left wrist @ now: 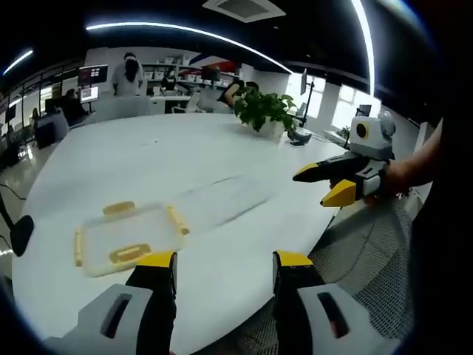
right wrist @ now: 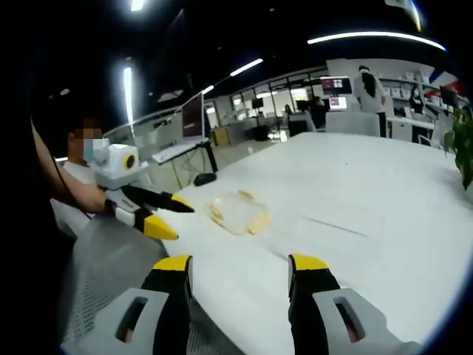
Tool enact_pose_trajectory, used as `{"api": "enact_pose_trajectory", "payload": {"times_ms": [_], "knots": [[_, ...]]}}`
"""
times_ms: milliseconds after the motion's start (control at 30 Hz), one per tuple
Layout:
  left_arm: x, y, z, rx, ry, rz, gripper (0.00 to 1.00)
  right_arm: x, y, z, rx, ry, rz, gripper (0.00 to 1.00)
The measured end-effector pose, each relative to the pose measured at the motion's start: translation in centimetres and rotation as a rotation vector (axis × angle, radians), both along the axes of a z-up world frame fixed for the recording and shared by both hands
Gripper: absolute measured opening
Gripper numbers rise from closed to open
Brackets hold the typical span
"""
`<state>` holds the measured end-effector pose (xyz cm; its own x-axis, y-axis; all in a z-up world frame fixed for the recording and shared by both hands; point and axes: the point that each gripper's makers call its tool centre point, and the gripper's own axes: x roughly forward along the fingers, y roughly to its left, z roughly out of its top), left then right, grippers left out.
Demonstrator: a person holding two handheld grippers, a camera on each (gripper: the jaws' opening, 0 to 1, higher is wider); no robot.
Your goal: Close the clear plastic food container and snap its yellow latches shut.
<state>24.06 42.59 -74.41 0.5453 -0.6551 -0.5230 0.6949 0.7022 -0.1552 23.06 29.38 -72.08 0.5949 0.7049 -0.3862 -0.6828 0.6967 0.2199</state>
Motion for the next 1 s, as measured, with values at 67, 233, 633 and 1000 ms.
{"api": "enact_pose_trajectory", "payload": {"times_ms": [67, 233, 633, 1000], "knots": [[0.0, 0.0, 0.1, -0.005, 0.001, 0.000, 0.51, 0.0, 0.0, 0.0, -0.001, -0.001, -0.001, 0.51], [0.2, 0.1, 0.1, -0.011, 0.004, 0.004, 0.51, -0.1, 0.4, 0.0, -0.008, 0.000, 0.016, 0.51], [0.0, -0.3, 0.4, -0.013, 0.000, -0.027, 0.50, -0.1, 1.0, 0.6, -0.024, -0.018, 0.047, 0.49], [1.4, 0.6, 0.8, -0.039, 0.037, -0.007, 0.49, 1.5, 1.6, 1.9, -0.023, -0.054, 0.052, 0.49]]}}
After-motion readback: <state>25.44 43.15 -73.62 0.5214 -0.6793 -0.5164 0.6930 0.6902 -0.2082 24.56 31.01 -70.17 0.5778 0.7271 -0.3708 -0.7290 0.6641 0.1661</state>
